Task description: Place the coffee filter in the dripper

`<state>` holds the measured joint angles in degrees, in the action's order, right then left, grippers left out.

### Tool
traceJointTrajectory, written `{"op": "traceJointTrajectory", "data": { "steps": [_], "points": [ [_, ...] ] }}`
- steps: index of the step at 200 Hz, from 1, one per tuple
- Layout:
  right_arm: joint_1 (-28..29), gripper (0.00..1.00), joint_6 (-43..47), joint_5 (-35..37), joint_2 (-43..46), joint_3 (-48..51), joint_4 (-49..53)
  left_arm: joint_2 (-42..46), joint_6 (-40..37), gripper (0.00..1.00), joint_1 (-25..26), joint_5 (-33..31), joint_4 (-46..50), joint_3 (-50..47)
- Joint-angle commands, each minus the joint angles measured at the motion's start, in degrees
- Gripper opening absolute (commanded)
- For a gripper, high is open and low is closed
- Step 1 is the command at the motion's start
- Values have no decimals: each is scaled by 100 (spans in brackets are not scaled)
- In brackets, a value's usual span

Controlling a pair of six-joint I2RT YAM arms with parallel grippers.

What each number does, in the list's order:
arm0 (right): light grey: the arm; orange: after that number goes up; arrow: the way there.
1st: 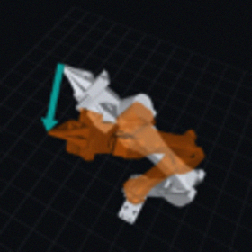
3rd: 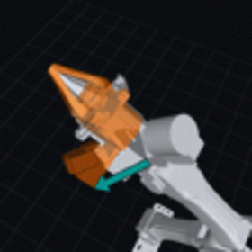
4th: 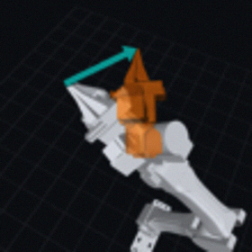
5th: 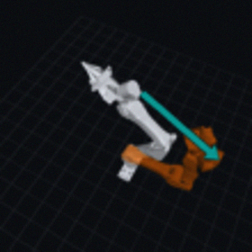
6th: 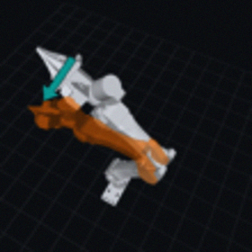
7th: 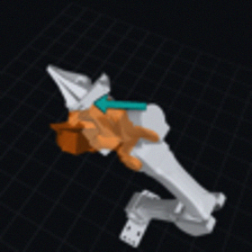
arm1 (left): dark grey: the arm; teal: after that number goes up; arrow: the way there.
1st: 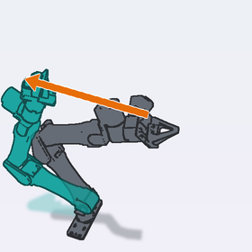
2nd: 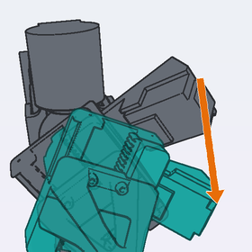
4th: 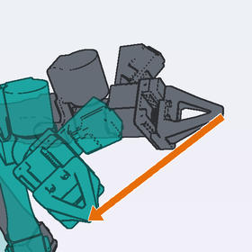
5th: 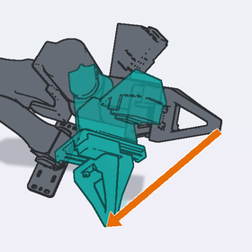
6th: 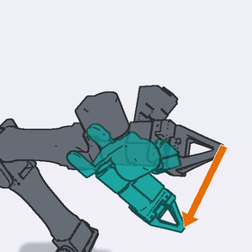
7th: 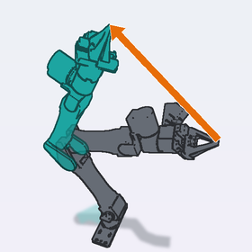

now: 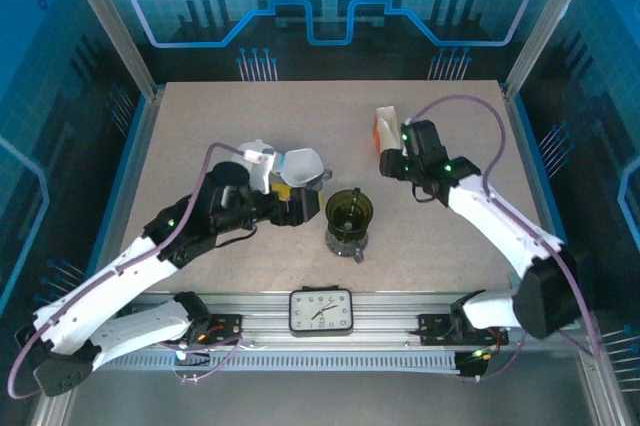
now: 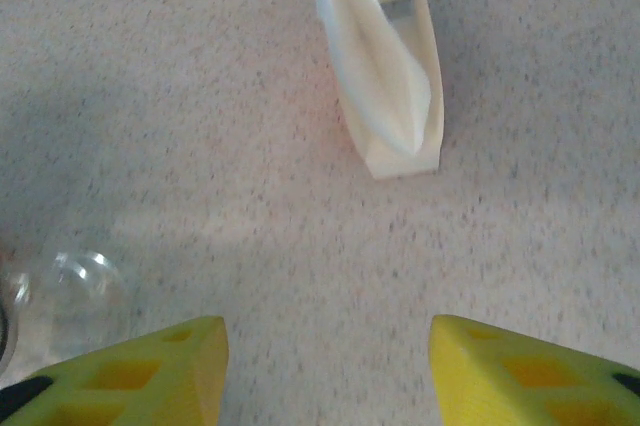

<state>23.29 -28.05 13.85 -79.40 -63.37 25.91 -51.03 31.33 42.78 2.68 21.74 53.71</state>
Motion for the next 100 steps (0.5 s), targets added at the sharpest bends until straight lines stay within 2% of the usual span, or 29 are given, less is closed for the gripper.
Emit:
{"op": "traceJointTrajectory", "data": {
  "steps": [1,19,40,100],
  "points": [
    [-265,52,309,179,-708,-707,35,465,-312,99,-38,-478,-378,-389],
    [-362,45,454,268,-1269,-1204,106,719,-305,99,-37,-502,-508,-677],
    [-455,42,716,401,-1878,-1786,210,794,-307,99,-36,-518,-486,-817],
    [-606,38,1324,803,-3185,-3037,731,749,-364,99,-72,-777,-355,-892]
  ]
}}
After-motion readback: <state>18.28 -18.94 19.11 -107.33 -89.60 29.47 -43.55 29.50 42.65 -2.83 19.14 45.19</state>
